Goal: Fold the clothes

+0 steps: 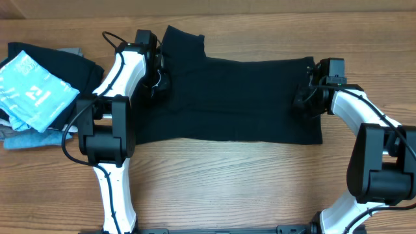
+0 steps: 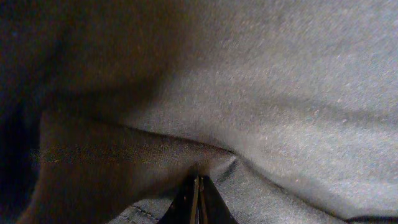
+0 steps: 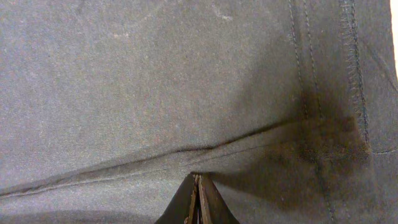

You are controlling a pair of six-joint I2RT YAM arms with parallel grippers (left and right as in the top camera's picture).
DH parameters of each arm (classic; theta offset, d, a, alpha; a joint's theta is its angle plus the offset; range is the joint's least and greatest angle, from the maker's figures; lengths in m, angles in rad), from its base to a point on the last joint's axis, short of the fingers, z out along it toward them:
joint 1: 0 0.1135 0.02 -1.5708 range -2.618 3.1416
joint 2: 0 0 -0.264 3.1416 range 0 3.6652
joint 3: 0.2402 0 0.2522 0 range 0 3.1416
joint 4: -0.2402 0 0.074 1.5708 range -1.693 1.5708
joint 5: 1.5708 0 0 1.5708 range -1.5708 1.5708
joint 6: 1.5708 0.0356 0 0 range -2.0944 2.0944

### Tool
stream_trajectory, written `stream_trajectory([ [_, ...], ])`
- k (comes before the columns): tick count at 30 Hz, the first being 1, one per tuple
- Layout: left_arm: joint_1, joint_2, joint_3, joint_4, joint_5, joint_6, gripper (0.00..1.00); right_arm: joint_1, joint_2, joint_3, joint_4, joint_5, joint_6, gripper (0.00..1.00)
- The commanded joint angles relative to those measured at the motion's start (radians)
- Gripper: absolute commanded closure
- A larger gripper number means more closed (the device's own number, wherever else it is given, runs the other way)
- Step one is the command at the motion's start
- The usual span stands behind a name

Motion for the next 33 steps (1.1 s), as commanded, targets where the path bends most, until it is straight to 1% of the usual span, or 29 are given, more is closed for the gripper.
stream_trajectory([
  [1, -0.003, -0.028, 0.11, 0.019, -0.01, 0.023, 0.96, 0.003, -0.002, 0.027, 0.021, -0.008, -0.009, 0.96],
  [4, -0.005, -0.084, 0.241, -0.008, -0.009, 0.023, 0.95, 0.003, -0.002, 0.043, 0.018, -0.009, -0.009, 0.96],
  [5, -0.005, -0.101, 0.285, -0.014, -0.006, 0.023, 0.93, 0.003, -0.002, 0.066, -0.002, -0.009, -0.009, 0.95],
  [6, -0.006, -0.117, 0.339, -0.02, 0.002, 0.023, 0.87, 0.003, -0.002, 0.088, -0.024, -0.009, -0.01, 0.95],
  [7, -0.007, -0.125, 0.371, -0.022, 0.005, 0.022, 0.84, 0.003, -0.002, 0.115, -0.056, -0.013, -0.025, 0.95],
  [8, -0.008, -0.13, 0.409, -0.023, 0.006, 0.014, 0.8, 0.003, -0.002, 0.161, -0.111, -0.015, -0.03, 0.93],
  [10, -0.009, -0.13, 0.454, -0.016, 0.005, -0.008, 0.74, 0.003, -0.002, 0.281, -0.249, -0.007, -0.015, 0.88],
  [11, -0.009, -0.13, 0.455, 0.009, 0.005, -0.024, 0.69, 0.003, -0.002, 0.348, -0.319, 0.014, 0.003, 0.87],
  [13, -0.007, -0.118, 0.455, 0.075, 0.005, -0.046, 0.55, 0.003, -0.002, 0.461, -0.411, 0.055, 0.012, 0.78],
  [14, -0.008, -0.108, 0.455, 0.114, 0.005, -0.045, 0.44, 0.003, -0.002, 0.509, -0.429, 0.06, 0.012, 0.72],
  [16, -0.008, -0.085, 0.455, 0.175, 0.009, -0.003, 0.33, 0.003, -0.002, 0.551, -0.404, 0.06, 0.012, 0.63],
  [17, -0.008, -0.067, 0.454, 0.207, 0.008, 0.042, 0.33, 0.003, -0.002, 0.551, -0.374, 0.06, 0.012, 0.6],
  [18, -0.008, -0.055, 0.454, 0.225, 0.008, 0.069, 0.33, 0.003, -0.002, 0.55, -0.356, 0.061, 0.012, 0.59],
  [21, -0.005, 0.008, 0.454, 0.302, 0.003, 0.114, 0.31, 0.003, 0.012, 0.549, -0.303, 0.099, 0.011, 0.57],
  [22, -0.002, 0.032, 0.454, 0.334, 0.004, 0.121, 0.31, 0.003, 0.019, 0.549, -0.285, 0.124, 0.012, 0.51],
  [24, -0.001, 0.078, 0.455, 0.386, 0.005, 0.137, 0.29, 0.003, 0.043, 0.549, -0.244, 0.144, 0.011, 0.37],
  [26, -0.001, 0.129, 0.455, 0.436, 0.006, 0.163, 0.26, 0.003, 0.08, 0.549, -0.201, 0.15, 0.007, 0.32],
  [29, -0.002, 0.185, 0.455, 0.457, 0.015, 0.184, 0.21, 0.003, 0.154, 0.549, -0.135, 0.17, -0.001, 0.18],
  [30, -0.002, 0.206, 0.455, 0.458, 0.027, 0.19, 0.2, 0.003, 0.186, 0.549, -0.114, 0.178, -0.005, 0.16],
  [33, -0.002, 0.252, 0.455, 0.465, 0.092, 0.246, 0.18, 0.003, 0.266, 0.549, -0.067, 0.211, -0.008, 0.16],
])
